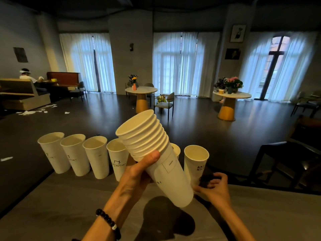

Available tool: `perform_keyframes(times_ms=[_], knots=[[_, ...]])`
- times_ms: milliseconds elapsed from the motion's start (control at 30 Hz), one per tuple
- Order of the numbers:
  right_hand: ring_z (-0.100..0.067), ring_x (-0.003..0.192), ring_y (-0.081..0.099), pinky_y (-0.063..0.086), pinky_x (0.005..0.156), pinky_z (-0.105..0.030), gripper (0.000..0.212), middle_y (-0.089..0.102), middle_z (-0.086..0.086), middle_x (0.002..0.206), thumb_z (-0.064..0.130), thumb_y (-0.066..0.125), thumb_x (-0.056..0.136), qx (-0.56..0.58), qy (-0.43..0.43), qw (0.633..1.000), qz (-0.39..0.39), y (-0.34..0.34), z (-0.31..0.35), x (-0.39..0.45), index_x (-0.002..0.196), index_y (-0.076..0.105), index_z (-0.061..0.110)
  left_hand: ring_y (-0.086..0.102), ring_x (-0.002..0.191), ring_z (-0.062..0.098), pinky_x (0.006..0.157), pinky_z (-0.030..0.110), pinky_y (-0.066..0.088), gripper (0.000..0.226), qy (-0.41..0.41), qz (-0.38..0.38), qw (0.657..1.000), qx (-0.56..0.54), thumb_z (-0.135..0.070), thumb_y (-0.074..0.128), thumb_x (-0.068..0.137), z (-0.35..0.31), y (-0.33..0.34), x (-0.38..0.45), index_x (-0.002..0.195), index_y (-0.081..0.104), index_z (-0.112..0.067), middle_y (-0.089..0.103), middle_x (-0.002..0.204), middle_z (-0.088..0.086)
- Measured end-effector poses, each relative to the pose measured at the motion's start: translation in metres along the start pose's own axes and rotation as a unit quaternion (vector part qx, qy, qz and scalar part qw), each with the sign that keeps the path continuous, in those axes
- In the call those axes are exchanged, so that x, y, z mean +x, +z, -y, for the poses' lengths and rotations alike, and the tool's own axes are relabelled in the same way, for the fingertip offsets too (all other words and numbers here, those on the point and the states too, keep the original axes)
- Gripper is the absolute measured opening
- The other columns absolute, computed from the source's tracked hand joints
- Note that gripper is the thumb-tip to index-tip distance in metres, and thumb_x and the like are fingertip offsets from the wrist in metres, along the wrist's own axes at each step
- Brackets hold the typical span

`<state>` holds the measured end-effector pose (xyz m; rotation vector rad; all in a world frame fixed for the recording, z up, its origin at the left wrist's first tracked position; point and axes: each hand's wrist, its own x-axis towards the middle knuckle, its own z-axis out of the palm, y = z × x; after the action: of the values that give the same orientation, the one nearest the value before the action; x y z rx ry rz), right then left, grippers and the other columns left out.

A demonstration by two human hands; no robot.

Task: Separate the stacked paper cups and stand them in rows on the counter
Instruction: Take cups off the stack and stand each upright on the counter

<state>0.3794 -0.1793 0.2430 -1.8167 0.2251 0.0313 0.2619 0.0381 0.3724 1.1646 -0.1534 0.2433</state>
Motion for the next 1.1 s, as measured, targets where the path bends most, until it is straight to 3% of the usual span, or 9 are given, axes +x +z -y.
perform_keyframes(times_ms=[67, 133, 233, 333, 400, 600, 733, 933, 1100], knots=[[-0.026, 0.089, 0.062, 0.057, 0.078, -0.045, 0.094, 0.060, -0.016, 0.107, 0.052, 0.093, 0.035, 0.086, 0.031, 0.996, -0.020, -0.017, 0.000, -0.019, 0.111, 0.048, 0.022, 0.073, 0.094, 0.019, 0.078, 0.038, 0.062, 0.092, -0.017, 0.011, 1.000, -0.017, -0.054, 0.097, 0.023, 0.002, 0.017, -0.008, 0.106, 0.073, -0.024, 0.076, 0.104, 0.006], [-0.033, 0.086, 0.065, 0.058, 0.075, -0.042, 0.093, 0.064, -0.027, 0.100, 0.075, 0.080, 0.037, 0.121, 0.025, 0.990, 0.068, -0.037, 0.009, -0.044, 0.103, 0.062, 0.012, 0.074, 0.090, 0.017, 0.073, 0.032, 0.062, 0.096, -0.029, 0.025, 0.999, -0.027, -0.051, 0.098, 0.024, 0.008, 0.037, -0.021, 0.109, 0.068, -0.020, 0.076, 0.099, 0.004], [-0.034, 0.093, 0.069, 0.056, 0.085, -0.038, 0.066, 0.069, -0.026, 0.102, 0.072, 0.062, 0.068, 0.158, 0.017, 0.939, 0.306, -0.066, 0.037, -0.088, 0.092, 0.078, 0.012, 0.074, 0.082, 0.014, 0.067, 0.027, 0.059, 0.093, -0.052, 0.037, 0.996, -0.059, -0.044, 0.100, 0.022, 0.018, 0.061, -0.037, 0.105, 0.067, -0.019, 0.077, 0.088, 0.000], [-0.036, 0.096, 0.067, 0.055, 0.083, -0.043, 0.094, 0.067, -0.026, 0.109, 0.066, 0.078, 0.063, 0.206, 0.010, 0.890, 0.406, -0.085, 0.035, -0.111, 0.130, 0.058, 0.004, 0.073, 0.085, 0.015, 0.068, 0.028, 0.059, 0.092, -0.055, 0.041, 0.996, -0.055, -0.041, 0.100, 0.025, 0.024, 0.081, -0.050, 0.107, 0.066, -0.017, 0.076, 0.090, 0.001], [-0.034, 0.091, 0.068, 0.058, 0.077, -0.042, 0.104, 0.066, -0.025, 0.106, 0.060, 0.084, 0.058, 0.209, -0.005, 0.877, 0.433, -0.093, 0.032, -0.123, 0.135, 0.046, 0.001, 0.073, 0.084, 0.015, 0.067, 0.028, 0.059, 0.085, -0.063, 0.045, 0.996, -0.053, -0.032, 0.097, 0.029, 0.026, 0.092, -0.055, 0.107, 0.067, -0.017, 0.076, 0.090, 0.002], [-0.027, 0.084, 0.069, 0.058, 0.077, -0.037, 0.097, 0.068, -0.023, 0.099, 0.064, 0.085, 0.049, 0.147, -0.078, 0.922, 0.351, -0.114, 0.030, -0.157, 0.117, 0.059, 0.001, 0.072, 0.094, 0.021, 0.071, 0.030, 0.058, 0.102, -0.061, 0.045, 0.997, -0.026, -0.038, 0.099, 0.026, 0.029, 0.108, -0.067, 0.118, 0.063, -0.014, 0.074, 0.099, 0.007], [-0.018, 0.098, 0.069, 0.057, 0.083, -0.031, 0.083, 0.072, -0.011, 0.109, 0.049, 0.088, 0.046, 0.050, -0.129, 0.969, 0.206, -0.122, 0.026, -0.167, 0.115, 0.064, 0.011, 0.070, 0.101, 0.023, 0.076, 0.031, 0.056, 0.082, -0.020, 0.081, 0.996, 0.007, -0.031, 0.089, 0.045, 0.025, 0.110, -0.065, 0.121, 0.062, -0.013, 0.074, 0.103, 0.006], [-0.007, 0.107, 0.065, 0.056, 0.079, -0.023, 0.064, 0.071, 0.007, 0.112, 0.018, 0.091, 0.061, 0.010, -0.140, 0.983, 0.119, -0.129, 0.019, -0.158, 0.117, 0.061, 0.031, 0.070, 0.103, 0.020, 0.081, 0.033, 0.059, 0.082, 0.017, 0.109, 0.994, 0.014, -0.031, 0.087, 0.049, 0.016, 0.123, -0.053, 0.125, 0.058, -0.017, 0.074, 0.106, 0.004], [-0.007, 0.114, 0.060, 0.054, 0.089, -0.026, 0.071, 0.067, 0.012, 0.116, 0.024, 0.094, 0.056, -0.032, -0.151, 0.983, 0.098, -0.142, 0.005, -0.125, 0.118, 0.061, 0.032, 0.070, 0.096, 0.016, 0.084, 0.039, 0.059, 0.070, 0.037, 0.065, 0.997, -0.014, -0.034, 0.088, 0.048, 0.014, 0.130, -0.036, 0.113, 0.064, -0.022, 0.074, 0.097, -0.003]])
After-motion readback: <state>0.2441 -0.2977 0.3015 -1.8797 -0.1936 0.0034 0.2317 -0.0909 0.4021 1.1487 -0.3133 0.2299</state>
